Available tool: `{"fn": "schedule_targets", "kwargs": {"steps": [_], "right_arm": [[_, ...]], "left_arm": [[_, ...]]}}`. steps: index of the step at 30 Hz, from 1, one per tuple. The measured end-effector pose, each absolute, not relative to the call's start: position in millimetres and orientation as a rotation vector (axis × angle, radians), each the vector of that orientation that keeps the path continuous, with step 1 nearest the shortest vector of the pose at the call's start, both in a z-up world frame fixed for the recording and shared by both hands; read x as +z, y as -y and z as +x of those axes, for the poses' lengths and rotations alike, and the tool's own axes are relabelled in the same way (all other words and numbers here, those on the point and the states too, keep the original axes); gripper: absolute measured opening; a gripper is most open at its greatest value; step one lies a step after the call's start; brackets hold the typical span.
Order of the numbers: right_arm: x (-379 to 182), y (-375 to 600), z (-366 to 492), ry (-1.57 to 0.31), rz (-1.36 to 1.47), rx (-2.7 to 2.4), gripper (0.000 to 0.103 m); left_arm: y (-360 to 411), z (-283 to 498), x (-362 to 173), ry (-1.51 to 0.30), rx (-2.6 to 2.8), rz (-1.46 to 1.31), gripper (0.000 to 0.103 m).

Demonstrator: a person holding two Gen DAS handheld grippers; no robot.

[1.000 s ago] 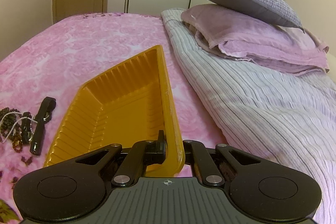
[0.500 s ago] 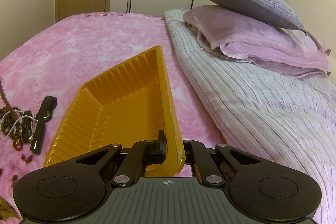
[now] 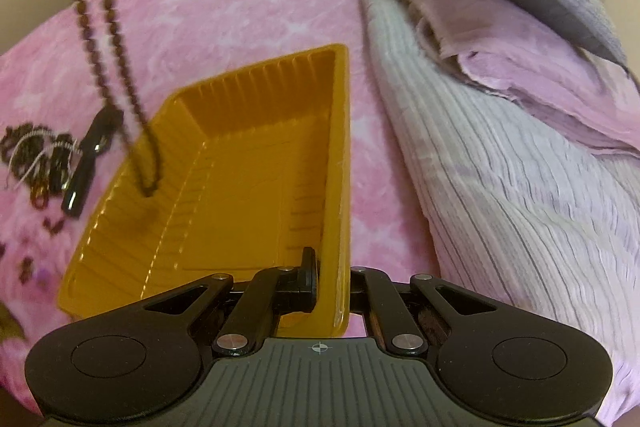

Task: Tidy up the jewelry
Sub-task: 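Lower the brown beads into the tray and open the left gripper while the right gripper holds the tray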

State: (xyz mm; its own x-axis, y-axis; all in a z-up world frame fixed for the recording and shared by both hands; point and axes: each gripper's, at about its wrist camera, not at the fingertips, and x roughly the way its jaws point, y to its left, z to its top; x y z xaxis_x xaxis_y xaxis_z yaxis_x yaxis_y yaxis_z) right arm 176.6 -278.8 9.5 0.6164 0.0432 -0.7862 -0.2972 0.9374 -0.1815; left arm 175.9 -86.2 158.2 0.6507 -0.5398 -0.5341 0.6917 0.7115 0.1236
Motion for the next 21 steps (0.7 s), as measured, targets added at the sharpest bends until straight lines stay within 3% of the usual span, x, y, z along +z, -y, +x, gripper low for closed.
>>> {"fn": "schedule_targets", "kwargs": {"steps": [21], "right_arm": [[11,273,187,-0.929,-0.383,0.231,0.004]], "left_arm": [[121,209,87,-0.716,-0.768,0.292,0.006]]}}
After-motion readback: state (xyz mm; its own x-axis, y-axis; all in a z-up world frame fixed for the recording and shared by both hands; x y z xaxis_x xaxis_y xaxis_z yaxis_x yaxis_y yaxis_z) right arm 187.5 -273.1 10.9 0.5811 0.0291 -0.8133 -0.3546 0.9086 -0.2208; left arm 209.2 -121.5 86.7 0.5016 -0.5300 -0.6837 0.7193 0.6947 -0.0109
